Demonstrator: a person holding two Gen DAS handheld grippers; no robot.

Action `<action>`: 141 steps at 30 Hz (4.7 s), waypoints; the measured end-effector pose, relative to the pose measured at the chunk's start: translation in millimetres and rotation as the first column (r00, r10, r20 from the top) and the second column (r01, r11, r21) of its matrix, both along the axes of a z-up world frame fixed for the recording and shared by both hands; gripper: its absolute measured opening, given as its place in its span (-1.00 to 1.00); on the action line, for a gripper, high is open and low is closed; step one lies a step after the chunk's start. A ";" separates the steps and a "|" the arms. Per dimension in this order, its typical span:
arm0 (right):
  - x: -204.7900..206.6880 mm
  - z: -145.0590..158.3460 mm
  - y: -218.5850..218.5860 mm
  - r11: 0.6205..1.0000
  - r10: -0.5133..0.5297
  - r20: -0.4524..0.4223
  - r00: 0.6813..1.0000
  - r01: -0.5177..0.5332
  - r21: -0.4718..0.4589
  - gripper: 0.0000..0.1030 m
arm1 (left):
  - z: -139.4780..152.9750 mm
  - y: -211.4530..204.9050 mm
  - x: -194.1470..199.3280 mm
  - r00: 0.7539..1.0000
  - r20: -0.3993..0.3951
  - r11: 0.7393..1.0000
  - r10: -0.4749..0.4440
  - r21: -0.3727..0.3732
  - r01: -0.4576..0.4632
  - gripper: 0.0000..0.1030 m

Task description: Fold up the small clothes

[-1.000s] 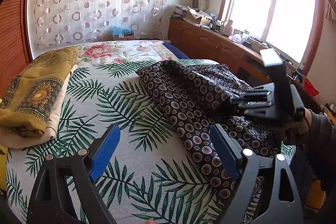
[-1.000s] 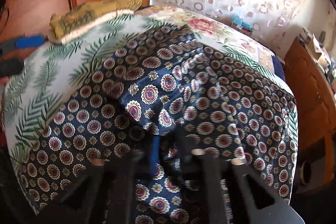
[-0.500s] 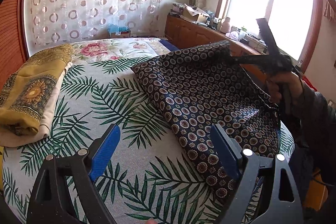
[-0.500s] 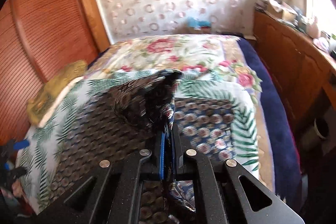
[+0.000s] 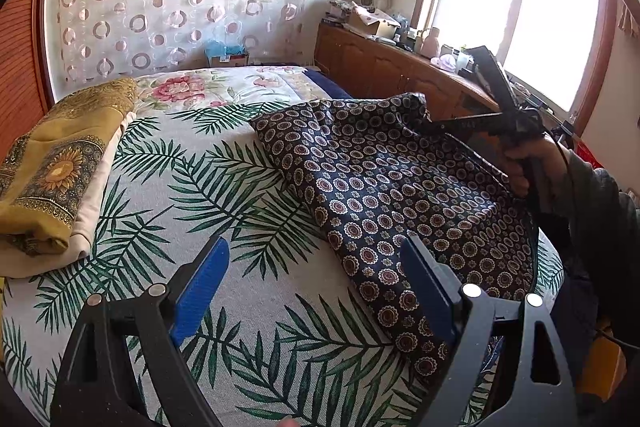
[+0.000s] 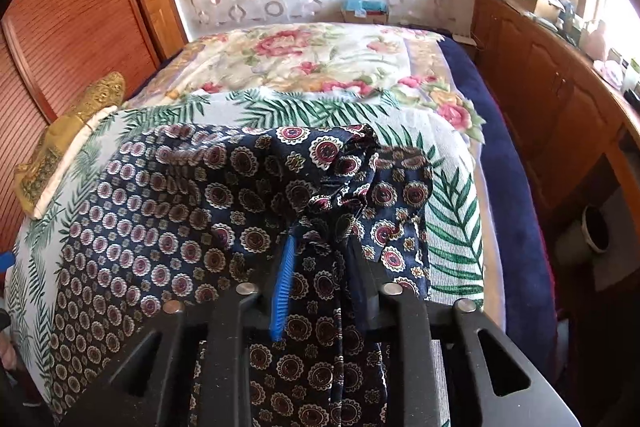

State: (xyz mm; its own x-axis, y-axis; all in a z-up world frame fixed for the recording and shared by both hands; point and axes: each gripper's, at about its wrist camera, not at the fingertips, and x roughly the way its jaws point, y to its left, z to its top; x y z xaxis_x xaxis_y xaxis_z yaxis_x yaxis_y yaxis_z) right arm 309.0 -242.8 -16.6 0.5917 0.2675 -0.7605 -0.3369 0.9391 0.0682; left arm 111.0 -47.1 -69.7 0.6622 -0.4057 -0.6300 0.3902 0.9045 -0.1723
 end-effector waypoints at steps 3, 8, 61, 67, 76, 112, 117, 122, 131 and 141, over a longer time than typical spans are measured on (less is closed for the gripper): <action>-10.8 15.8 -6.8 1.000 -0.007 0.065 0.998 0.008 -0.012 -0.96 | 0.1 -2.2 1.1 1.000 -0.001 1.000 -0.005 0.003 0.005 0.71; -7.9 23.4 -28.3 0.985 -0.154 0.087 0.984 0.160 -0.069 -0.96 | -0.5 -5.9 2.3 1.000 -0.003 1.000 -0.015 0.009 0.015 0.71; -112.2 -18.6 -44.4 0.991 -0.096 0.136 0.986 0.107 -0.077 -0.01 | -46.9 -70.4 55.1 0.988 -0.139 0.969 -0.072 0.226 0.103 0.74; -162.8 -36.4 -59.7 0.988 -0.100 0.106 0.989 0.112 -0.110 0.00 | -46.7 -71.2 56.2 0.987 -0.141 0.968 -0.074 0.227 0.105 0.76; -211.1 -47.2 -64.5 0.985 -0.147 0.082 0.986 0.154 -0.082 0.00 | -36.2 -63.9 46.6 0.984 -0.139 0.972 -0.110 0.193 0.135 0.67; -238.5 -52.0 -57.5 0.986 -0.157 0.060 0.986 0.160 -0.038 -0.01 | -34.4 -63.4 -17.7 0.959 -0.203 0.975 -0.198 0.063 0.215 0.19; -239.9 -53.2 -55.6 0.987 -0.154 0.062 0.986 0.157 -0.038 -0.01 | -37.0 -65.9 -18.1 0.957 -0.209 0.974 -0.201 0.066 0.219 0.19; -240.1 -53.5 -55.2 0.986 -0.157 0.063 0.986 0.159 -0.038 -0.01 | -38.7 -67.9 -18.8 0.956 -0.211 0.973 -0.202 0.069 0.221 0.19; -242.2 -54.3 -52.5 0.988 -0.150 0.068 0.986 0.152 -0.039 -0.14 | -39.0 -69.0 -20.2 0.956 -0.210 0.973 -0.205 0.066 0.223 0.19; -247.5 -54.7 -49.7 0.990 -0.138 0.056 0.989 0.140 -0.031 -0.32 | -39.1 -67.7 -25.3 0.952 -0.216 0.972 -0.215 0.048 0.231 -0.01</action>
State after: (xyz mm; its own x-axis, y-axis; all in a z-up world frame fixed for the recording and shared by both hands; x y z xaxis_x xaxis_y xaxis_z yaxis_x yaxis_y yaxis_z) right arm 61.5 -292.5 -71.3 0.6613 0.1534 -0.7343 -0.2049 0.9786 0.0199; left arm 85.7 -114.8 -108.7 0.4111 -0.4770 -0.7769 0.5457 0.8114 -0.2094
